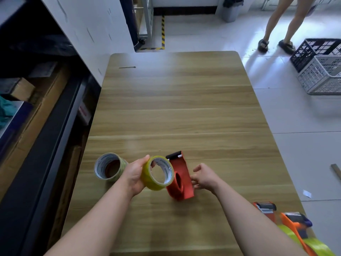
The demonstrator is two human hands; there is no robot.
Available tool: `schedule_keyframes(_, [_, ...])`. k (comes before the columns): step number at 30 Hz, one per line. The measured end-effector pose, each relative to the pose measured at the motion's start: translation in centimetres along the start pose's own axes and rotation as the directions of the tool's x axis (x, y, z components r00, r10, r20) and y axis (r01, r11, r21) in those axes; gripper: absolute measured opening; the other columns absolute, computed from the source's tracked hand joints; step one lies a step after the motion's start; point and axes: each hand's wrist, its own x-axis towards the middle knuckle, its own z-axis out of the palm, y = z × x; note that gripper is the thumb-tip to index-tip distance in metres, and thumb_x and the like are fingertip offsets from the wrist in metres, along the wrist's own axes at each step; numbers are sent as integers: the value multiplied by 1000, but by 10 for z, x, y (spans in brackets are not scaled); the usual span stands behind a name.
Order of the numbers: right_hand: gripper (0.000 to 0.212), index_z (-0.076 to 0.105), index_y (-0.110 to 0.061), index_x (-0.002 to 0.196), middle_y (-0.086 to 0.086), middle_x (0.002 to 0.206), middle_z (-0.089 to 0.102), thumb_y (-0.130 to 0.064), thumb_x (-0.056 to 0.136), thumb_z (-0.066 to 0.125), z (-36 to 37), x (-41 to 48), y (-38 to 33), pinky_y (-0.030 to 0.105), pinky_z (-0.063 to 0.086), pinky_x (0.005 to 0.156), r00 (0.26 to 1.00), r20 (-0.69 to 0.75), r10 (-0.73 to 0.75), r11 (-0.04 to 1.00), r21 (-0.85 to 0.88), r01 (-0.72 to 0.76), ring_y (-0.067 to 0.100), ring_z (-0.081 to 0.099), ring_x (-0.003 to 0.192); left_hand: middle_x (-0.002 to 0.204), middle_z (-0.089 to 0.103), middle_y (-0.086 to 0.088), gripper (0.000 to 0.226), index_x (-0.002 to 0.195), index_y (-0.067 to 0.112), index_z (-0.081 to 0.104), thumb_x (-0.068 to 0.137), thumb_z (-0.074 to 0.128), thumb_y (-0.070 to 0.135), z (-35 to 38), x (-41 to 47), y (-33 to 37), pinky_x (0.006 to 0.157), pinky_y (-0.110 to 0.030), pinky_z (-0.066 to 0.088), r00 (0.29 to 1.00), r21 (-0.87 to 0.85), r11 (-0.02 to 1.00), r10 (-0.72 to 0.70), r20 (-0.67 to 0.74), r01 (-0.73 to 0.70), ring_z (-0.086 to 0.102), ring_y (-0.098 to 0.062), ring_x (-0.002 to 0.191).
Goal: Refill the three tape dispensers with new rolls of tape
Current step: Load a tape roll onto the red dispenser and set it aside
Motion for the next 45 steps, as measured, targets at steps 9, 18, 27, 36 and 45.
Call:
schedule_keyframes(9, [8,53,-9,92,12,80,58,-2,91,58,20,16,13,23,39,50,1000,-24,11,998,-66,-13,14,53,57,74,61,-8,25,94,4,61,100,43,21,-9,5,-13,43,-18,38,995,-57,996,-68,-68,64,42,-4,37])
schedule_keyframes(18, [12,64,-12,77,9,87,69,-24,80,66,39,23,10,30,48,72,962,-261,-76,898,-438,-48,32,66,89,76,62,-10,26,102,1,60,101,42,20,-9,4,-7,50,-23,35,996,27,999,-41,-85,44,36,-10,52])
schedule_keyframes(27, [10,58,-12,73,4,60,53,-8,81,61,24,6,-5,21,38,46,990,-126,-57,995,-93,46,16,48,49,76,62,-13,23,91,2,60,99,47,18,-17,0,1,43,-22,39,995,67,996,-47,-89,53,39,-12,48])
schedule_keyframes(36, [13,67,7,91,4,61,55,-1,88,57,1,-36,-28,21,45,44,986,-97,-135,991,10,137,6,50,42,65,61,-8,28,88,2,62,100,44,20,9,-14,4,37,-19,36,988,102,988,-125,87,116,35,-10,47])
schedule_keyframes(45, [4,68,-16,86,1,82,71,-15,86,64,-21,-66,-36,41,58,78,901,-296,-316,948,-123,293,17,68,76,65,58,-2,18,93,9,57,97,45,21,43,-10,4,55,-28,39,974,382,896,202,103,-227,47,-14,54])
